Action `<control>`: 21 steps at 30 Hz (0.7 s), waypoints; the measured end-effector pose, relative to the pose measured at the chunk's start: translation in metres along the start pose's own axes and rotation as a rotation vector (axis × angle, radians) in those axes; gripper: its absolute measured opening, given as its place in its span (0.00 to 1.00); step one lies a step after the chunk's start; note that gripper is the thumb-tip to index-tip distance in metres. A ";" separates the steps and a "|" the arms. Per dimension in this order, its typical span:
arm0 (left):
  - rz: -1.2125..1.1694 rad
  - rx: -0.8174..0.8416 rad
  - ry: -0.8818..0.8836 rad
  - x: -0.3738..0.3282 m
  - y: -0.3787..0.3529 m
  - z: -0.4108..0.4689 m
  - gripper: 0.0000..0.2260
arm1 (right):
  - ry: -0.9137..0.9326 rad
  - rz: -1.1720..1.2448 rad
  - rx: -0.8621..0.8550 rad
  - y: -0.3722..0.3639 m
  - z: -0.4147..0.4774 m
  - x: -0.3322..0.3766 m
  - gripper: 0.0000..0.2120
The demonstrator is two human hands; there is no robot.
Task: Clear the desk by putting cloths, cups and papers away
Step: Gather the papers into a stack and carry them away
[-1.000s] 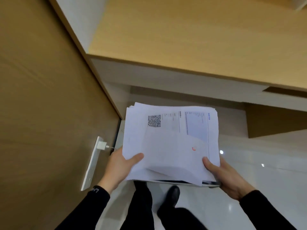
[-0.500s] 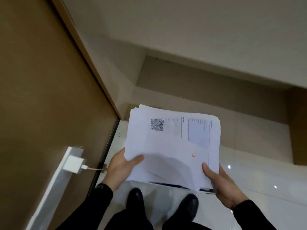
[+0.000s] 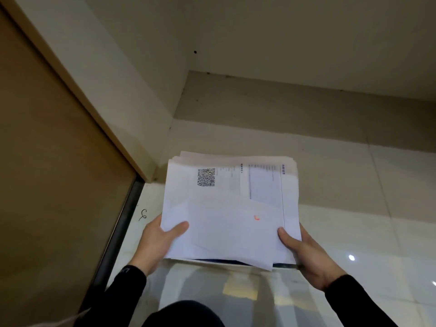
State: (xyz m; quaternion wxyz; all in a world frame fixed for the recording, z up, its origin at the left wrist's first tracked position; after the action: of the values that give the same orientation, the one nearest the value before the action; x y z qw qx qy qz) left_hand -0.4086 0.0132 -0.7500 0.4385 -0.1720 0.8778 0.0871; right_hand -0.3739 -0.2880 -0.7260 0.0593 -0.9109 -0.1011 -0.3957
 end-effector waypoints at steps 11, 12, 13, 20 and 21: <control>-0.216 -0.073 0.200 0.018 0.006 -0.029 0.13 | -0.078 -0.101 -0.195 -0.004 -0.001 -0.001 0.19; -0.226 -0.109 0.166 0.014 0.002 -0.025 0.10 | -0.055 -0.089 -0.237 -0.006 0.006 0.003 0.18; -0.240 -0.131 0.128 0.009 -0.001 -0.017 0.10 | -0.031 -0.072 -0.254 -0.007 0.015 0.009 0.17; -0.269 -0.154 0.025 -0.044 -0.015 0.062 0.15 | -0.002 -0.030 -0.218 -0.008 0.101 0.057 0.27; -0.280 -0.157 0.033 -0.051 -0.017 0.072 0.19 | 0.011 -0.040 -0.230 -0.010 0.108 0.062 0.26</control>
State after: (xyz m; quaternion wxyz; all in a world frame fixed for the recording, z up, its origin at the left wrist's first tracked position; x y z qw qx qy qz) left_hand -0.3206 0.0308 -0.7527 0.4171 -0.3278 0.8428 0.0904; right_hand -0.2579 -0.2495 -0.7539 -0.0531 -0.9074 -0.0726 -0.4106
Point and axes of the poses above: each hand's wrist, its own z-axis towards the middle knuckle, its own y-axis out of the back of the hand, x = y × z, the point moved 1 cm from there along z, towards the middle knuckle, and after that the axes turned 9 degrees about -z, right-handed, at the moved point
